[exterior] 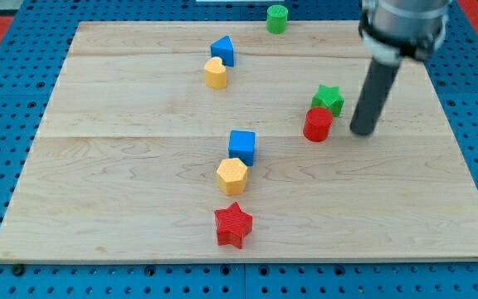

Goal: Place the red circle to the right of the yellow hexagon

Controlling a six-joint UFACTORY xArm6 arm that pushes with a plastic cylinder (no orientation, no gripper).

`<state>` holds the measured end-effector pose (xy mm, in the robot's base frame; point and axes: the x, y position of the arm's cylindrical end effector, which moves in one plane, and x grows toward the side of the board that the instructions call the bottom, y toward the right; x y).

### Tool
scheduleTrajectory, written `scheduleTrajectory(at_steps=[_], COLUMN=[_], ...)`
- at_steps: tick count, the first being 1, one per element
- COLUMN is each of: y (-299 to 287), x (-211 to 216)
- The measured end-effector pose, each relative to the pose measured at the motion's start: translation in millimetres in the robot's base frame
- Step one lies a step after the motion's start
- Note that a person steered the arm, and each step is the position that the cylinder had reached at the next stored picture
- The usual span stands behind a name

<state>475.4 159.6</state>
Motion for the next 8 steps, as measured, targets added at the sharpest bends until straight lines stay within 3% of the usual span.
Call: scheduleTrajectory(at_steps=[2,4,5,8], y=[-62,-115,-197,-201], x=[131,143,138,112])
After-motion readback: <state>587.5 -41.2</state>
